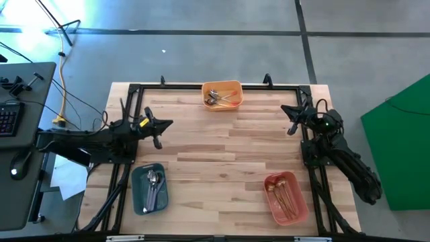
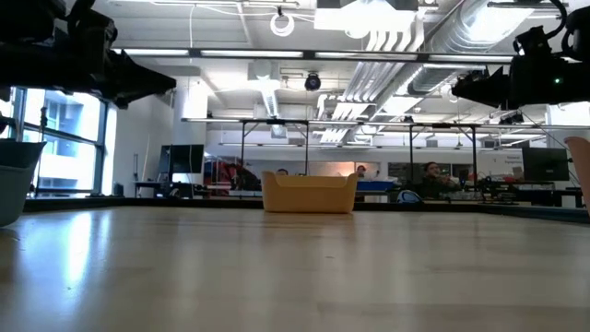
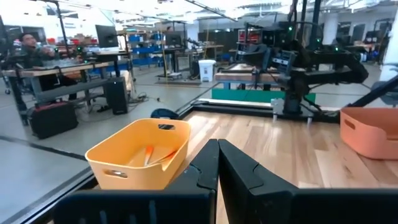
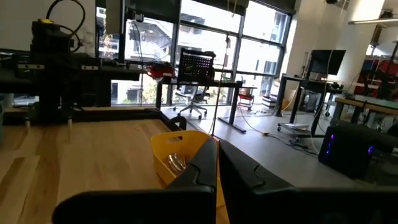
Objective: Sort silverware by color (type)
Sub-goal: Return to Home Position
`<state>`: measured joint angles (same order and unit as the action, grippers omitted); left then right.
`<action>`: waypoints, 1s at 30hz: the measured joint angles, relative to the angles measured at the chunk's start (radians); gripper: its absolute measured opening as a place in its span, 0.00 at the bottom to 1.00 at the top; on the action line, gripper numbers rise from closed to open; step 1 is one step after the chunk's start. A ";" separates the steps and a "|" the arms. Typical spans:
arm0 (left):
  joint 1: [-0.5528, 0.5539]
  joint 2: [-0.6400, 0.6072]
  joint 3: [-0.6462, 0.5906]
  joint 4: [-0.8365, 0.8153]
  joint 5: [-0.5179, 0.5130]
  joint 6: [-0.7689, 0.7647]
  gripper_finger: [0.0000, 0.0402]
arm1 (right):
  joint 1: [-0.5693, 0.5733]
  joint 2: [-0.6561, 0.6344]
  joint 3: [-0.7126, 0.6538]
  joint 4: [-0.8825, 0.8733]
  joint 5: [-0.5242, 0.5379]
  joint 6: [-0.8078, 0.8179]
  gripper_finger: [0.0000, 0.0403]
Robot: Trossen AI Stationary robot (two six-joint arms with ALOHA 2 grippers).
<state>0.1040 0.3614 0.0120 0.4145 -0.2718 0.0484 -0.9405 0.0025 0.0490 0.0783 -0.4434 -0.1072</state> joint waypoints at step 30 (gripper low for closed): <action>0.001 -0.357 0.000 -0.313 0.052 -0.011 0.00 | 0.324 0.003 -0.040 0.042 0.363 0.044 0.00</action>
<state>0.1047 0.0044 0.0120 0.1013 -0.2195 0.0376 -0.6164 0.0051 0.0093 0.1205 -0.0808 -0.0633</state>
